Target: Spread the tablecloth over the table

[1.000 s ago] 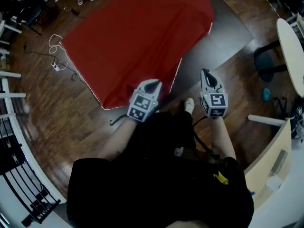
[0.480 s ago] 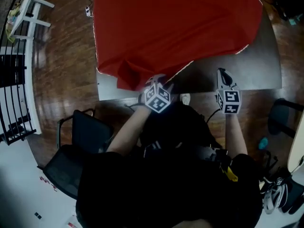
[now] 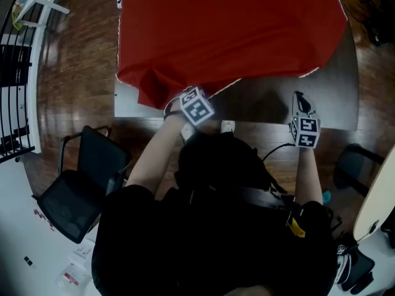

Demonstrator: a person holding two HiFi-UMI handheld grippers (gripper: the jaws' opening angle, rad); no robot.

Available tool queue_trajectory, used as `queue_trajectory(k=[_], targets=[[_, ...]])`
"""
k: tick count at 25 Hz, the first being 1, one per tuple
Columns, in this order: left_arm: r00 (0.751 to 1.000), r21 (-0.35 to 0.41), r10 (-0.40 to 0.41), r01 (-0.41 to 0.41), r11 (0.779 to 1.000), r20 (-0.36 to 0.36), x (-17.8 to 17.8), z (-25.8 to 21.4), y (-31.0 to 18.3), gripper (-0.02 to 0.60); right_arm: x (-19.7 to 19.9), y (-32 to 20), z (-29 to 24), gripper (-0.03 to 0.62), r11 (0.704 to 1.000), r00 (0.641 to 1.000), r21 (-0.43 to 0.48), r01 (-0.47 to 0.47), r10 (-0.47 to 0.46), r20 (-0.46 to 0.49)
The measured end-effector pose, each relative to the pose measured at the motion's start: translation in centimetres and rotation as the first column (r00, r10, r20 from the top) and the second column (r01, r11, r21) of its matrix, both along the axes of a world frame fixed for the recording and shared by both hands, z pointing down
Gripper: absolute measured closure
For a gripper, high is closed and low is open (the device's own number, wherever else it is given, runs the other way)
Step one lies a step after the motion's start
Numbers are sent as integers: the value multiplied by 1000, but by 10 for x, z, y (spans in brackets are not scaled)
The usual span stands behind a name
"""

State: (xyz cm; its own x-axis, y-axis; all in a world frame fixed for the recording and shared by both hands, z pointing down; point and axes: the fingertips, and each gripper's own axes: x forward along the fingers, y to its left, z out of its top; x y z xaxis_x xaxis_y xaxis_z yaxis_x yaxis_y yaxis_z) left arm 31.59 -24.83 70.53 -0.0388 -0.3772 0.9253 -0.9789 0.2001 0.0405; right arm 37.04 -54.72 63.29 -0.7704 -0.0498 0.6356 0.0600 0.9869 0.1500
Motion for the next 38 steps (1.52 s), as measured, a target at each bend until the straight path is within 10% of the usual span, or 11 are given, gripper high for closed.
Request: queue_trajectory(k=[9, 17, 24, 28, 38], targets=[[998, -114, 45, -50, 992, -46, -10, 3, 10, 578, -31, -53, 24, 585, 995, 996, 92, 34, -27, -82], [1000, -132, -8, 6, 991, -11, -10, 3, 13, 578, -61, -66, 71, 364, 996, 964, 20, 87, -79, -256], [1000, -168, -14, 16, 986, 12, -10, 2, 11, 578, -76, -79, 85, 397, 988, 955, -154, -28, -19, -297], [999, -156, 13, -5, 988, 50, -13, 2, 15, 580, -66, -63, 87, 572, 997, 936, -62, 49, -67, -345], [994, -131, 92, -84, 988, 54, 34, -18, 54, 581, 37, -40, 67, 576, 999, 906, 19, 47, -35, -421]])
